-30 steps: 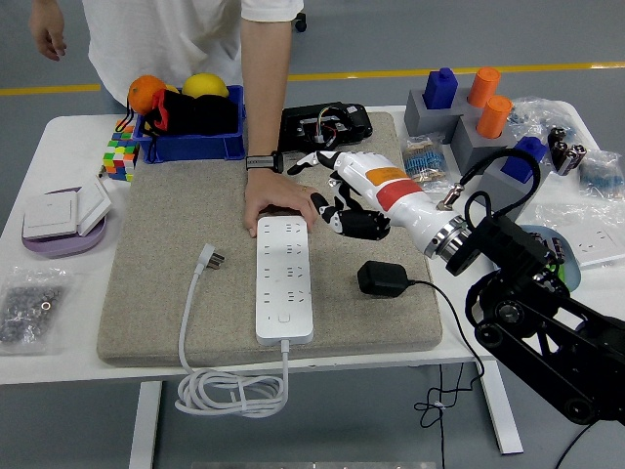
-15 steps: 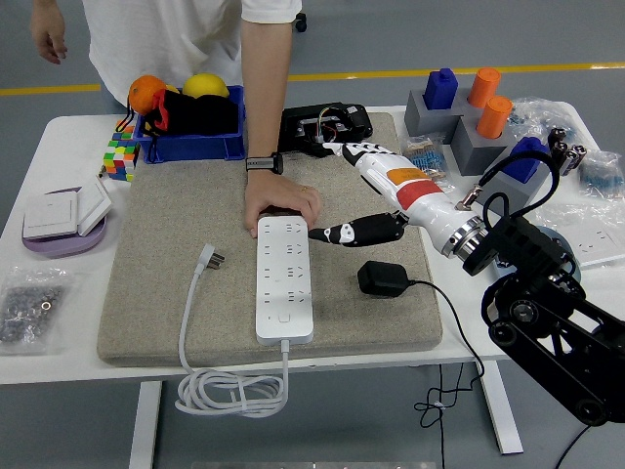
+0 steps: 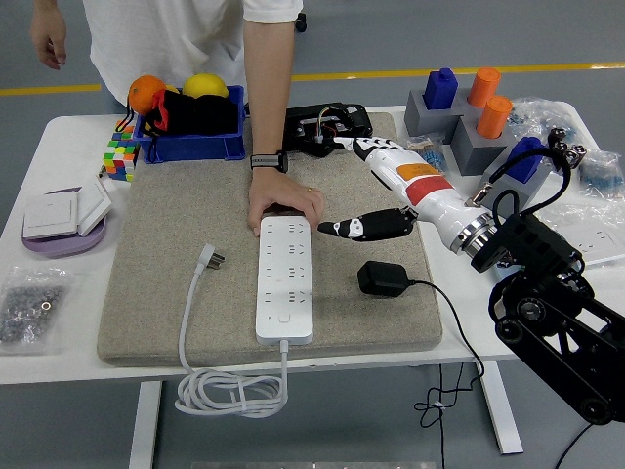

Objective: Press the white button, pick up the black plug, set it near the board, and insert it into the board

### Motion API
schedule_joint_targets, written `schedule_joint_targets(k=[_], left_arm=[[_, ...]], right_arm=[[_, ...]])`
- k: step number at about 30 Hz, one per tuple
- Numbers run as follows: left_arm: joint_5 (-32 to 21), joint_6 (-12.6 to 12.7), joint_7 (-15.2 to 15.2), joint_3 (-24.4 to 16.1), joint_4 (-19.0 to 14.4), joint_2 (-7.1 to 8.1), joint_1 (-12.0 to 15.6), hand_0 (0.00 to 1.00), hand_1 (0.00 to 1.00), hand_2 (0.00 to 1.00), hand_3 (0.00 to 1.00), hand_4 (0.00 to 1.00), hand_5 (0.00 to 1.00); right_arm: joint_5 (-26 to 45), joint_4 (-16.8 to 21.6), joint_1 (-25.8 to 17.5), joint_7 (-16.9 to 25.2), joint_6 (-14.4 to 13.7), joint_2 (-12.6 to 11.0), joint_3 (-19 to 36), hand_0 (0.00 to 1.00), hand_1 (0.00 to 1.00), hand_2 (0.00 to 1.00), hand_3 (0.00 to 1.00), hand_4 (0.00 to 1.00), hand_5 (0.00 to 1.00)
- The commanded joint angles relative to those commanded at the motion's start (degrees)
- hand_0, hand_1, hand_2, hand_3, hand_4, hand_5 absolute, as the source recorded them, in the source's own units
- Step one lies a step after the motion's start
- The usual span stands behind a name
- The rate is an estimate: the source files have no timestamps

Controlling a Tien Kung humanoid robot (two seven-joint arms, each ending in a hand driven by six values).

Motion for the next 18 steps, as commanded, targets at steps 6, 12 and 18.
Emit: schedule_joint_targets(k=[6, 12, 18], left_arm=[[0.4, 0.0, 0.1, -0.4, 0.0, 0.04, 0.1, 0.624, 0.632, 0.64, 0.695, 0.59, 0.372], [-0.1, 0.0, 0.1, 0.2, 0.0, 0.06, 0.2, 0.624, 0.632, 0.64, 0.694, 0.59, 0.372], [0.1, 0.0, 0.2, 0.2, 0.0, 0.25, 0.2, 0.624, 0.632, 0.64, 0.695, 0.59, 0.371]], right_arm=[[-0.2, -0.1, -0.3, -0.1, 0.0, -0.1, 0.1, 0.95, 0.9, 0.878, 0.931, 0.998, 0.482], [-0.4, -0.6, -0.9, 0.1, 0.2, -0.6, 0.4, 0.949, 0.897, 0.876, 0.931, 0.998, 0.476], [0.4, -4.4, -1.0, -0.7, 3.3, -2.4, 0.3, 0.927, 0.838, 0.818, 0.89, 0.998, 0.341]])
